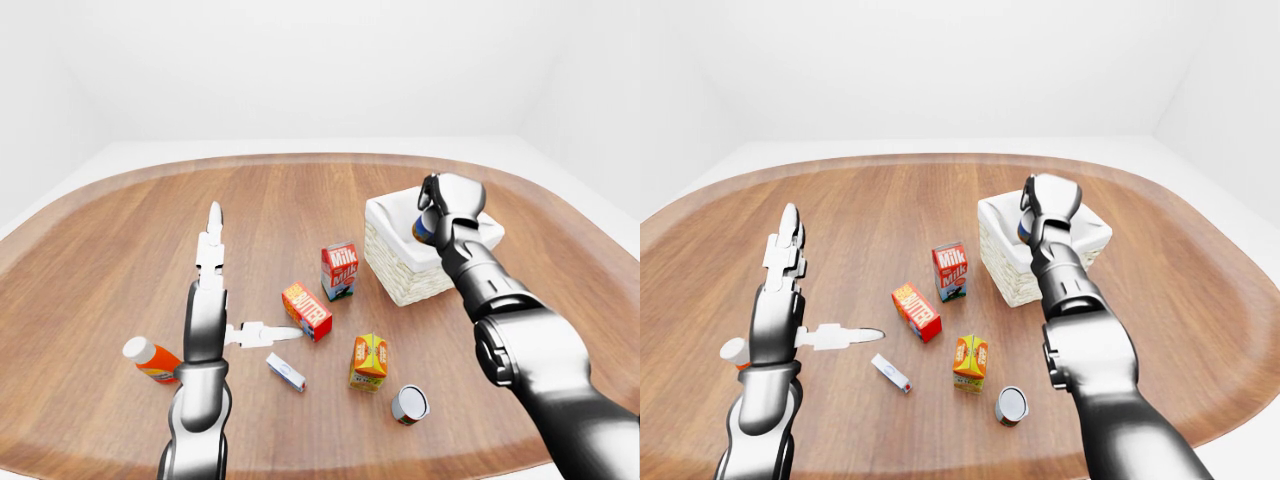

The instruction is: Pick up the alphabet soup and the tomato sauce, and put them in the basket.

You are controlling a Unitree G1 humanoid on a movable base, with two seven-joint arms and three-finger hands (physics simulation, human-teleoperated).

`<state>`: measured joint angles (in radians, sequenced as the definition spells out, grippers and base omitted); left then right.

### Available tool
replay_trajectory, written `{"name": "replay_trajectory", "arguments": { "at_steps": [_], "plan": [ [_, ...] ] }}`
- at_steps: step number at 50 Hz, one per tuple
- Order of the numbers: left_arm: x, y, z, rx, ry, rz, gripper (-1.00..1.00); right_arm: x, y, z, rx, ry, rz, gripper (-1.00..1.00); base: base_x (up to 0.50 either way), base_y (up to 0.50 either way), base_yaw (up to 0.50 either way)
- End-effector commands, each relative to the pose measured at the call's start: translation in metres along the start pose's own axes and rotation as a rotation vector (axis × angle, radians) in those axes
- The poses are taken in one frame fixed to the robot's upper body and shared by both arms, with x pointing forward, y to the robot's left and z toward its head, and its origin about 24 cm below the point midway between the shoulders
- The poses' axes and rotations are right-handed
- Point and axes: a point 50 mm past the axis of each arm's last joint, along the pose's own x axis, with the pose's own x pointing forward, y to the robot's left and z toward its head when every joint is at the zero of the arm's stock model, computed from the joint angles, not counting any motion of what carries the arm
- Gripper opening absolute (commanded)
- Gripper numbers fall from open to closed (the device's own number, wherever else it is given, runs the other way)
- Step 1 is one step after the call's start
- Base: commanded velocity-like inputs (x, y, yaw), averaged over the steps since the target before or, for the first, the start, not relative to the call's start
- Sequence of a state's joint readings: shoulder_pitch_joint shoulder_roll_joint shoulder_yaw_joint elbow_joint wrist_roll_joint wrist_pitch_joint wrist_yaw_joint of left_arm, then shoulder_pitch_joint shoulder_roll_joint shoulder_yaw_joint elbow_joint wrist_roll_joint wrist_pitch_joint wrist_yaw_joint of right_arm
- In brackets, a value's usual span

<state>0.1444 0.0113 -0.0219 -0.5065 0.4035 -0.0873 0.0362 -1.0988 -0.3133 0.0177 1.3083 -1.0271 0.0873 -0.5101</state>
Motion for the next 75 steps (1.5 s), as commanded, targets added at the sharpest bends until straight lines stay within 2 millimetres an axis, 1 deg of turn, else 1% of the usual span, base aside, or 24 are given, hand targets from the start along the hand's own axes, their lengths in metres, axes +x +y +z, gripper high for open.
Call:
{"name": "replay_trajectory", "arguments": {
  "at_steps": [1, 7, 18, 19, 20, 21, 22, 28, 32, 35, 42, 57, 60, 67, 71, 75],
  "plan": [
    [0.000, 0.000, 0.001, 0.003, -0.002, 0.003, 1.00, -0.002, 0.003, 0.000, -0.011, -0.006, -0.003, -1.00, 0.00, 0.00, 0.00],
    [0.000, 0.001, 0.002, 0.002, -0.007, 0.004, 1.00, -0.001, 0.001, 0.000, -0.009, -0.003, -0.008, -1.00, 0.00, 0.00, 0.00],
    [0.000, 0.001, 0.001, 0.003, -0.005, 0.004, 1.00, -0.003, 0.004, 0.000, -0.009, -0.003, 0.001, -1.00, 0.00, 0.00, 0.00],
    [0.000, 0.001, 0.001, 0.003, -0.005, 0.005, 1.00, -0.003, 0.005, 0.000, -0.009, -0.003, 0.003, -0.91, 0.00, 0.00, 0.00],
    [0.000, 0.001, 0.001, 0.003, -0.005, 0.004, 1.00, -0.003, 0.004, 0.000, -0.012, -0.005, 0.001, -0.20, 0.00, 0.00, 0.00],
    [0.000, 0.001, 0.001, 0.003, -0.005, 0.004, 1.00, -0.003, 0.004, 0.000, -0.012, -0.005, 0.001, 0.28, 0.00, 0.00, 0.00],
    [0.000, 0.001, 0.001, 0.003, -0.005, 0.004, 1.00, -0.002, 0.003, 0.000, -0.011, -0.005, 0.000, 1.00, 0.00, 0.00, 0.00],
    [0.000, 0.001, 0.001, 0.003, -0.005, 0.005, 1.00, -0.003, 0.005, -0.001, -0.009, -0.002, 0.005, 1.00, 0.00, 0.00, 0.00],
    [0.000, 0.001, 0.001, 0.003, -0.005, 0.005, 1.00, -0.002, 0.003, 0.001, -0.006, -0.007, -0.003, 1.00, 0.00, 0.00, 0.00],
    [0.000, 0.001, 0.001, 0.003, -0.005, 0.005, 1.00, -0.004, 0.006, 0.000, -0.007, -0.003, 0.008, 1.00, 0.00, 0.00, 0.00],
    [0.000, 0.001, 0.001, 0.003, -0.005, 0.005, 1.00, -0.004, 0.007, 0.000, -0.008, -0.003, 0.010, 1.00, 0.00, 0.00, 0.00],
    [0.000, 0.001, 0.001, 0.003, -0.005, 0.005, 1.00, 0.002, -0.005, 0.001, 0.019, 0.005, -0.025, 1.00, 0.00, 0.00, 0.00],
    [0.000, 0.001, 0.001, 0.003, -0.005, 0.005, 1.00, 0.004, -0.007, 0.002, 0.039, 0.007, -0.035, 1.00, 0.00, 0.00, 0.00],
    [0.000, 0.001, 0.001, 0.003, -0.005, 0.005, 1.00, 0.007, -0.015, 0.012, 0.173, -0.015, -0.060, 1.00, 0.00, 0.00, 0.00],
    [0.000, 0.001, 0.001, 0.003, -0.005, 0.005, 1.00, 0.009, -0.019, 0.016, 0.203, -0.030, -0.070, 1.00, 0.00, 0.00, 0.00],
    [0.000, 0.001, 0.001, 0.003, -0.005, 0.005, 1.00, 0.010, -0.024, 0.021, 0.272, -0.050, -0.088, 1.00, 0.00, 0.00, 0.00]
  ]
}}
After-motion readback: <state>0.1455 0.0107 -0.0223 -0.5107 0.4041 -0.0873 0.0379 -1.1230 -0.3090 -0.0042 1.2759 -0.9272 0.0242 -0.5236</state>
